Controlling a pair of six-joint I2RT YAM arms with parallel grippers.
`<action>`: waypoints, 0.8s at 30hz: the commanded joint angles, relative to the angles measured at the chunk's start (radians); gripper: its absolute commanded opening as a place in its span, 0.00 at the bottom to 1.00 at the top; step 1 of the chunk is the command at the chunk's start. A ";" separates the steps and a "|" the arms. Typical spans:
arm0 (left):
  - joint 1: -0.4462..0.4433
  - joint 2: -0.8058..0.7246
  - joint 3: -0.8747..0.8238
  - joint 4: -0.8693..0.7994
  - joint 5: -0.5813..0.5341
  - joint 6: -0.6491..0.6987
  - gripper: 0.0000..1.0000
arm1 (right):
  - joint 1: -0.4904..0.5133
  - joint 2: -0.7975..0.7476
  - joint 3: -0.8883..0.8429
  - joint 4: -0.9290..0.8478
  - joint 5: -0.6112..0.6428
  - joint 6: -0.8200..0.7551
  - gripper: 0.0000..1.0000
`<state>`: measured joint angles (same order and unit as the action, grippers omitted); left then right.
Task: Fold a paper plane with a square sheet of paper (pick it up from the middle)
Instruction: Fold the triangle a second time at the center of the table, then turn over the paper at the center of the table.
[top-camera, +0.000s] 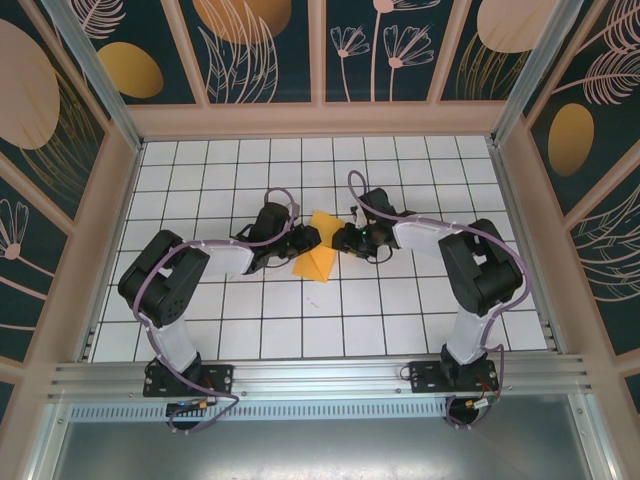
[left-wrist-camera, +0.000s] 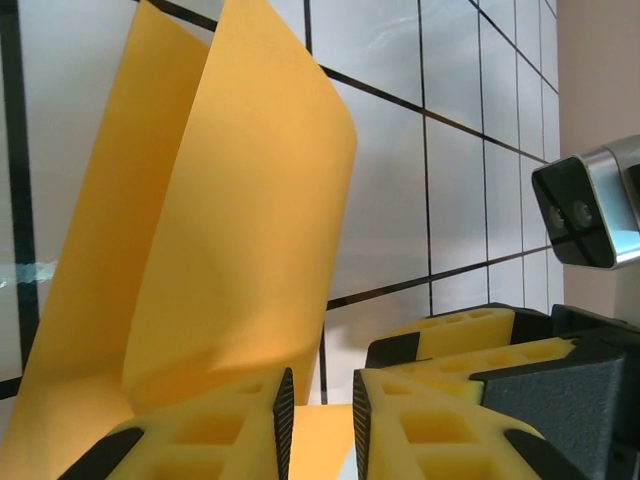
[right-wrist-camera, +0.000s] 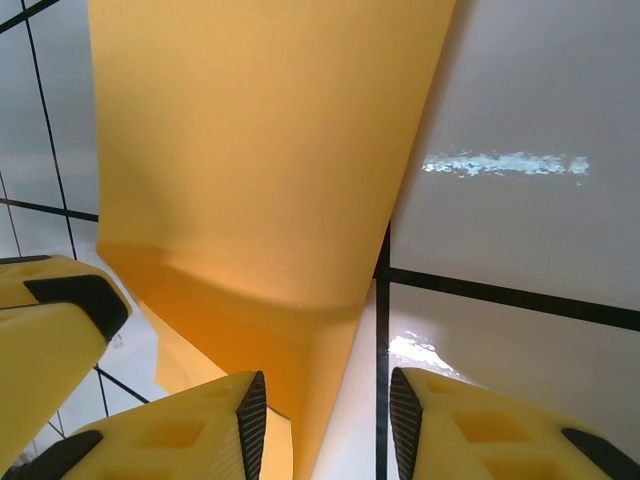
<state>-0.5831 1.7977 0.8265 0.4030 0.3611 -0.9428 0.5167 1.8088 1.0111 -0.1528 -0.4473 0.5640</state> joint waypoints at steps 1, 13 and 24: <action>-0.003 0.000 -0.007 -0.018 -0.002 0.019 0.24 | -0.001 0.033 0.023 0.033 -0.037 0.017 0.42; -0.002 0.087 0.010 -0.054 -0.019 0.023 0.19 | 0.011 0.083 0.034 0.059 -0.066 0.005 0.42; -0.002 0.101 0.004 -0.061 -0.008 0.023 0.17 | 0.025 0.132 0.088 0.057 -0.077 0.007 0.39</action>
<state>-0.5827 1.8771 0.8268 0.3725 0.3576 -0.9424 0.5320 1.9076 1.0679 -0.1108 -0.5018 0.5644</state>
